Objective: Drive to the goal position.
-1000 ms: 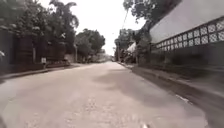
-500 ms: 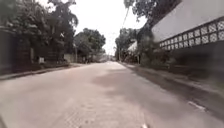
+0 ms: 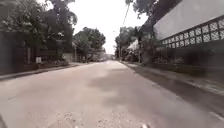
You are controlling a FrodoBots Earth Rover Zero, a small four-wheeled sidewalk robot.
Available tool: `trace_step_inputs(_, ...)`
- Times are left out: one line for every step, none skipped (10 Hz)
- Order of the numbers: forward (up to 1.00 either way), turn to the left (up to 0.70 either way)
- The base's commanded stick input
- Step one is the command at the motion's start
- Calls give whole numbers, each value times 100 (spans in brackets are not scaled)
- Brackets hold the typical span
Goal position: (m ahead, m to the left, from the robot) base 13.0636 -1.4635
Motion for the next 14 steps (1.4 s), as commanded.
trace_step_inputs(70, 0)
trace_step_inputs(70, 0)
trace_step_inputs(70, 0)
trace_step_inputs(70, 0)
trace_step_inputs(70, 0)
trace_step_inputs(70, 0)
trace_step_inputs(70, 0)
trace_step_inputs(70, 0)
trace_step_inputs(70, 0)
trace_step_inputs(70, 0)
trace_step_inputs(70, 0)
trace_step_inputs(70, 0)
trace_step_inputs(70, 0)
trace_step_inputs(70, 0)
